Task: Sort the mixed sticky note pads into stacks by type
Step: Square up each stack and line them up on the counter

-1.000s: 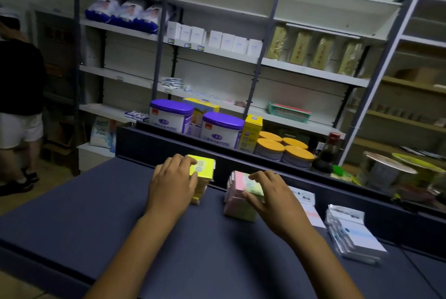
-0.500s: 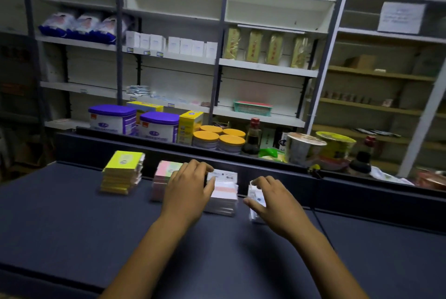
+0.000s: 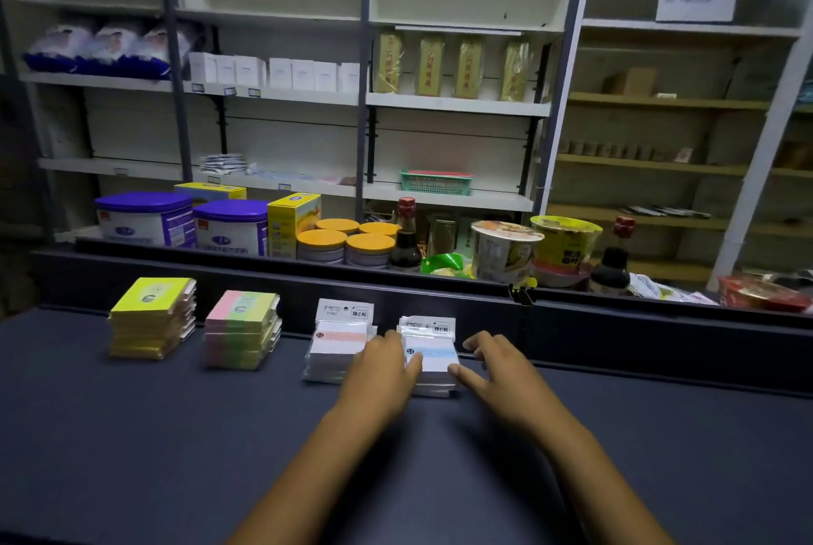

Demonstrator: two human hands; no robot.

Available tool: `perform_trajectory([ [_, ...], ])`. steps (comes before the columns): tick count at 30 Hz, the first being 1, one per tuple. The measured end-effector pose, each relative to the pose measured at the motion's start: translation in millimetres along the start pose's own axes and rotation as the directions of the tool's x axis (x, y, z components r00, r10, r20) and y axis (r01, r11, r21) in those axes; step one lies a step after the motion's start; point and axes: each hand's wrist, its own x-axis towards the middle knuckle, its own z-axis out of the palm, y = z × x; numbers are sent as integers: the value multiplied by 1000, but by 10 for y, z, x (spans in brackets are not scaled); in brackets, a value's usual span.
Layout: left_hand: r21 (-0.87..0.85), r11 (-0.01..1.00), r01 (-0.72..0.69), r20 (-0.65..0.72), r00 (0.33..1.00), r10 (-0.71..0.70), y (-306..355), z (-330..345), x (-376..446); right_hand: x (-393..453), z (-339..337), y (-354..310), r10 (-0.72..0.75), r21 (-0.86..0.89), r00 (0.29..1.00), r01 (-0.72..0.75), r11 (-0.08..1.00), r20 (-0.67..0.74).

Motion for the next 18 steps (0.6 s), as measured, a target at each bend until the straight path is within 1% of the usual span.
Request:
perform_trajectory([
  [3,30,997,72,35,997,-73,8,188,104,99,128,8,103,206,994,-110,972,41],
  [6,89,995,55,9,998,-56,-19,345,194,200,246,-9,180,342,983,-183,922,41],
  [9,90,995,30,-36,999,-27,-53,429,250,262,331,-4,204,447,979,-189,874,15],
  [11,15,999,29,-40,999,-28,-72,444,281,273,381,7,227,499,974,-198,843,3],
  [13,-113,994,9,-43,999,-14,-88,439,301,275,410,29,254,560,967,-196,805,-27],
  [15,-250,968,-16,-60,998,1,-79,423,313,286,409,58,260,618,963,-163,769,-70],
  [17,-366,930,-21,-100,995,-17,-63,403,332,292,385,71,231,635,965,-104,765,-120],
  [18,-404,915,-21,-121,992,-31,-56,393,334,294,375,77,206,618,967,-71,783,-151],
])
